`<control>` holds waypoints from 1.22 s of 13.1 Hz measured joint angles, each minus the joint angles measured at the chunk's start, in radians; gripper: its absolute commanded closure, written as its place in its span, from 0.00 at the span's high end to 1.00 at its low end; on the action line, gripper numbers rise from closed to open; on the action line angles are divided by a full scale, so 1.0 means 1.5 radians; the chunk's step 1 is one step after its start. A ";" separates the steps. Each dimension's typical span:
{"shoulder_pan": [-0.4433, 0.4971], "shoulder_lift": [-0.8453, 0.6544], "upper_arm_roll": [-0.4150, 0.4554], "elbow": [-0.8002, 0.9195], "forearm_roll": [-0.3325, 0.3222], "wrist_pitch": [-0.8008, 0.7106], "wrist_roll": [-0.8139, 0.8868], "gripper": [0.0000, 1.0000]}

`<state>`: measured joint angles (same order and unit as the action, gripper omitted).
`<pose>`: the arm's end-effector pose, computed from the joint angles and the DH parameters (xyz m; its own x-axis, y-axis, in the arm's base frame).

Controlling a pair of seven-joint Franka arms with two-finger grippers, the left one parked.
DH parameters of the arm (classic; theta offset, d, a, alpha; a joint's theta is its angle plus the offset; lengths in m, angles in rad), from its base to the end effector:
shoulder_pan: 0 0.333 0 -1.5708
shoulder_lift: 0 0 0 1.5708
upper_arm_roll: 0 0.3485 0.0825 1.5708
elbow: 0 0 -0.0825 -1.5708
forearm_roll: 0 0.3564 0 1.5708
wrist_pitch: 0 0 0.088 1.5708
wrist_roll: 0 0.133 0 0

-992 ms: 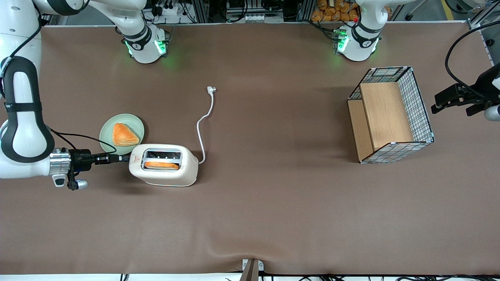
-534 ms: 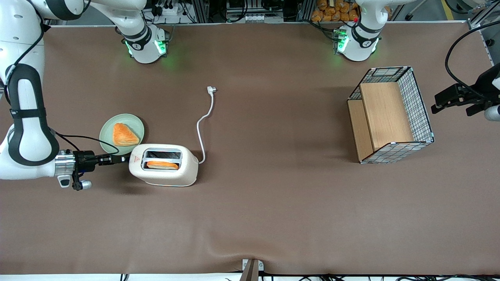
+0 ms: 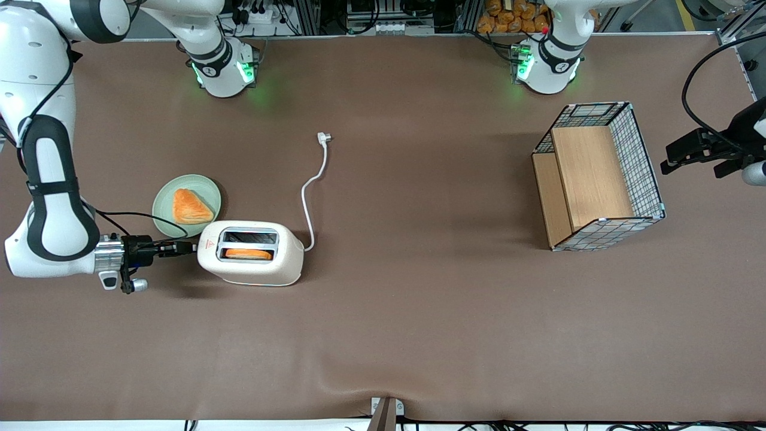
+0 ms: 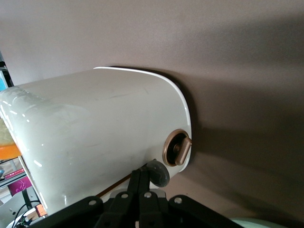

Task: Press toaster button with right arm
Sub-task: 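Lift the right gripper off the lever and pull it back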

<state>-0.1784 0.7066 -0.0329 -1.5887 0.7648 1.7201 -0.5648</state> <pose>0.6370 -0.0498 0.2337 0.9716 0.1005 -0.2143 -0.0914 -0.6758 -0.7314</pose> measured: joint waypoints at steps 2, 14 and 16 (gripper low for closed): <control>-0.006 0.006 0.000 -0.001 0.015 -0.004 -0.016 0.00; -0.013 0.005 -0.007 0.029 0.010 -0.040 -0.022 0.00; -0.014 0.000 -0.022 0.069 -0.025 -0.077 -0.006 0.55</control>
<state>-0.1992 0.7061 -0.0665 -1.4856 0.7279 1.6047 -0.5735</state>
